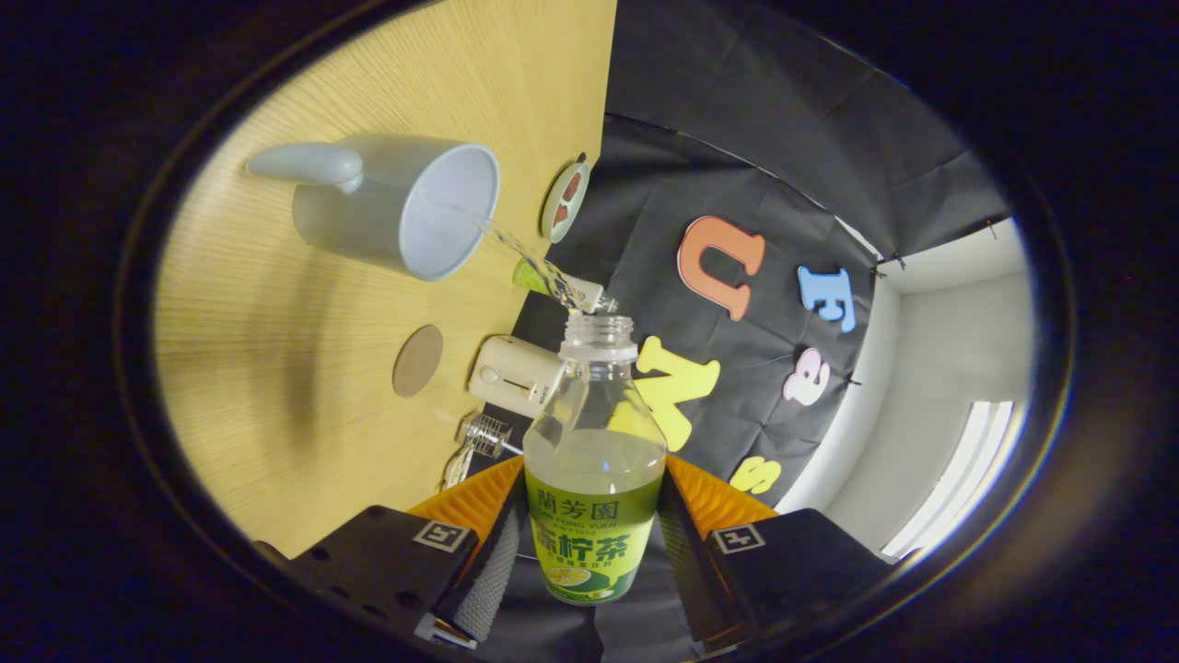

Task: Take the bottle from table, then pour the juice into the cup, finally place the bottle on the coaster

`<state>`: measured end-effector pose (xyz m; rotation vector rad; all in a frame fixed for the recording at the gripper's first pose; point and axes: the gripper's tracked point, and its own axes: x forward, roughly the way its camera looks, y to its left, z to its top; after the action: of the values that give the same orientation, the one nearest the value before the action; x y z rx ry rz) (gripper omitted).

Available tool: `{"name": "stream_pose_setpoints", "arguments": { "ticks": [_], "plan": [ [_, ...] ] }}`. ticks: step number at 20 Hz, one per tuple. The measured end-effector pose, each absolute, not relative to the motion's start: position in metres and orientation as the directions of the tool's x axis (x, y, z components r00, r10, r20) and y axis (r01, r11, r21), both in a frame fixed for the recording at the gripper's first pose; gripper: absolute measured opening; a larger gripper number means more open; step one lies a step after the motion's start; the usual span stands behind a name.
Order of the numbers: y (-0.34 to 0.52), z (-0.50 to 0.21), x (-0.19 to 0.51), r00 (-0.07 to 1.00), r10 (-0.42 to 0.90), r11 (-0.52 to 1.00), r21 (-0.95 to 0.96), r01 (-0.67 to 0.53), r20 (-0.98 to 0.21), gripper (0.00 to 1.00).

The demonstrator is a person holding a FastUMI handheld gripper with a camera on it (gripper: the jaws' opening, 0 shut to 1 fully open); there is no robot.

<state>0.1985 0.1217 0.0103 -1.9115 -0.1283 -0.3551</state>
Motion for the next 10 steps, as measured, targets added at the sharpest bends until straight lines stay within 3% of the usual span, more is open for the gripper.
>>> {"name": "stream_pose_setpoints", "arguments": {
  "ticks": [10],
  "plan": [
    [0.12, 0.024, 0.197, 0.942, -0.092, -0.436, -0.864, 0.252, 0.321, 0.8]
  ]
}}
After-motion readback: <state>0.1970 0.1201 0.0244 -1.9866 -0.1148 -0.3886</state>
